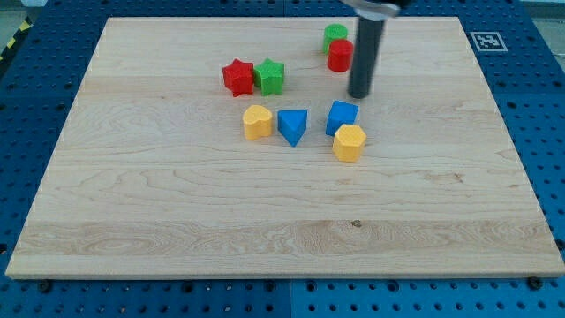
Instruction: Adjust the horizontal line using blue and yellow blocks
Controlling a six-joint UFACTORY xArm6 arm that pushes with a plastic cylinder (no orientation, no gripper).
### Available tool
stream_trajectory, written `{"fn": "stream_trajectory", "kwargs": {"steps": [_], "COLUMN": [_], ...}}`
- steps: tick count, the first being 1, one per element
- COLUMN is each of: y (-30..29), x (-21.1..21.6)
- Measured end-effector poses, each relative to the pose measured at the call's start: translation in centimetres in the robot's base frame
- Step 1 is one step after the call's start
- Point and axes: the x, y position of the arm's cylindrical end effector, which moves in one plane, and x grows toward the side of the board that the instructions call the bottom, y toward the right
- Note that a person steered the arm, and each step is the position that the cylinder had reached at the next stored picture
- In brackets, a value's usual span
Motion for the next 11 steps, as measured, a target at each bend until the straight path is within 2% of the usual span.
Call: {"fn": "stream_trajectory", "kwargs": {"steps": [1, 2, 3, 4, 7, 10, 11], "y": [1.5, -1.2, -4.7, -5.5, -6.1, -6.3, -7.2], "x": [3.0, 3.6, 3.6, 3.6, 3.3, 4.9, 3.2]}}
